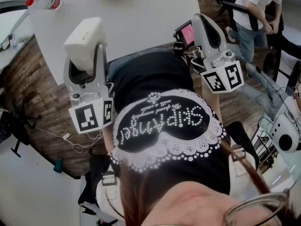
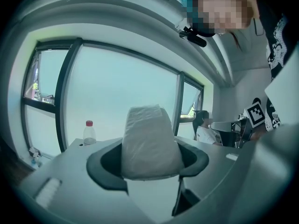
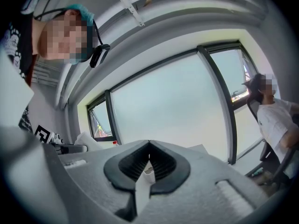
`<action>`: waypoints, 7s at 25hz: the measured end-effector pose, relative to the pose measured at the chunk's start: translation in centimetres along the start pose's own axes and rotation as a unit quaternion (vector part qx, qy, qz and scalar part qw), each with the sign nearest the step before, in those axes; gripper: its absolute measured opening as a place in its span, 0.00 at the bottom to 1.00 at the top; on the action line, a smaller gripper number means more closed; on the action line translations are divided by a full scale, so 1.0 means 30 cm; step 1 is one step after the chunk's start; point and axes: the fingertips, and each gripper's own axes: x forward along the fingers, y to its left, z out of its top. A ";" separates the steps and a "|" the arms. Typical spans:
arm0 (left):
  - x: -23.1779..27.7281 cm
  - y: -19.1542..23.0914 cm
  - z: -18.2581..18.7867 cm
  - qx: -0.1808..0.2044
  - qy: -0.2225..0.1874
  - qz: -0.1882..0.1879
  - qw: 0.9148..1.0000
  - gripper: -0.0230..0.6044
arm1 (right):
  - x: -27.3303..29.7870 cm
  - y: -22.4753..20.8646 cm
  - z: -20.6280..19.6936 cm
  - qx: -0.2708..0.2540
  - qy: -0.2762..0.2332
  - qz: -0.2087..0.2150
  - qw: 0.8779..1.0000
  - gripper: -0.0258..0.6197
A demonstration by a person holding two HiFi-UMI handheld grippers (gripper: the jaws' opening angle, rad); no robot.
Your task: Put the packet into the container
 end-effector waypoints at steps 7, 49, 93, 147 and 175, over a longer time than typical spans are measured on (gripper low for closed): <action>0.041 0.028 0.057 0.024 -0.024 0.000 0.999 0.49 | -0.004 -0.005 0.003 0.001 -0.002 -0.008 1.000 0.04; 0.426 0.046 0.119 0.029 -0.051 -0.043 0.997 0.48 | 0.040 -0.052 0.020 0.015 -0.003 -0.025 1.000 0.04; 0.859 0.113 -0.268 0.035 0.088 -0.035 0.995 0.47 | 0.022 -0.105 -0.009 0.047 0.005 -0.037 0.998 0.04; 0.965 0.122 -0.503 0.080 0.185 -0.044 0.978 0.52 | 0.041 -0.116 -0.018 0.043 0.010 -0.046 0.998 0.04; 0.969 0.129 -0.509 0.081 0.182 -0.047 0.979 0.48 | 0.046 -0.042 -0.003 0.043 -0.009 -0.015 0.999 0.04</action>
